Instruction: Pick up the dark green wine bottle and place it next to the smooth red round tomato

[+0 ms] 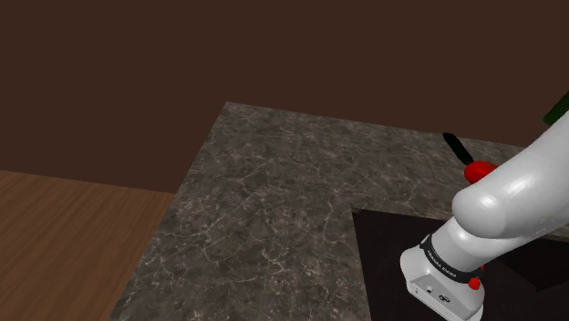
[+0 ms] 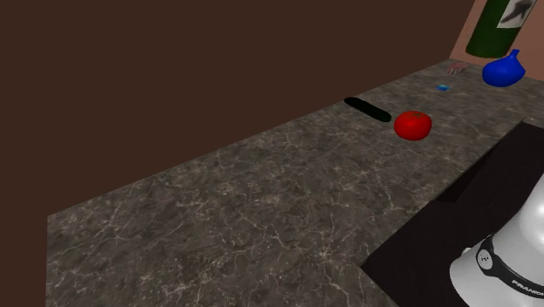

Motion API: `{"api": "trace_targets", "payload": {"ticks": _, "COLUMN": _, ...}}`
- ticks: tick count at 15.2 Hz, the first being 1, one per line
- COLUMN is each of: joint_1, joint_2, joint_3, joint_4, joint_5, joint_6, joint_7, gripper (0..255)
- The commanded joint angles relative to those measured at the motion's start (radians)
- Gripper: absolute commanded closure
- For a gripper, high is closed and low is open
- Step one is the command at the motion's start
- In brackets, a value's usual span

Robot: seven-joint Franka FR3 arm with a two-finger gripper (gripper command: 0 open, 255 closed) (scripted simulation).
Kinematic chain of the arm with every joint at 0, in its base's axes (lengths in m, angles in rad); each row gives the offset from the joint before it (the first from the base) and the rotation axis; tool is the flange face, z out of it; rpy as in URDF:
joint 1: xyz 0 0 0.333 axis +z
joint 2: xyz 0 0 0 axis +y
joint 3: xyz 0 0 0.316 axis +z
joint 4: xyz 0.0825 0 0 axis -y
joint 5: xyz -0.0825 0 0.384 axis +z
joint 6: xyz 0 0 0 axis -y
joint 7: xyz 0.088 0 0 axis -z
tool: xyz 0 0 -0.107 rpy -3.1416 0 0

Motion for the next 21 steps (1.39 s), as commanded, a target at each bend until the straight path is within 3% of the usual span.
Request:
{"api": "trace_targets", "payload": {"ticks": 1, "joint_1": 0.136, "joint_2": -0.139, "joint_3": 0.066, "joint_4": -0.099, "joint_5": -0.194, "joint_6": 0.064, "joint_7": 0.101, "gripper": 255}}
{"api": "trace_targets", "payload": {"ticks": 4, "joint_1": 0.089, "joint_2": -0.249, "joint_3": 0.229, "joint_4": -0.224, "joint_5": -0.294, "joint_6": 0.127, "joint_7": 0.174, "gripper": 255}}
{"api": "trace_targets", "payload": {"ticks": 8, "joint_1": 0.053, "joint_2": -0.342, "joint_3": 0.331, "joint_4": -0.36, "joint_5": -0.359, "joint_6": 0.197, "joint_7": 0.228, "gripper": 255}}
{"api": "trace_targets", "payload": {"ticks": 14, "joint_1": 0.013, "joint_2": -0.437, "joint_3": 0.408, "joint_4": -0.529, "joint_5": -0.411, "joint_6": 0.287, "joint_7": 0.275, "gripper": 255}}
{"api": "trace_targets", "payload": {"ticks": 21, "joint_1": -0.022, "joint_2": -0.517, "joint_3": 0.449, "joint_4": -0.695, "joint_5": -0.449, "joint_6": 0.382, "joint_7": 0.308, "gripper": 255}}
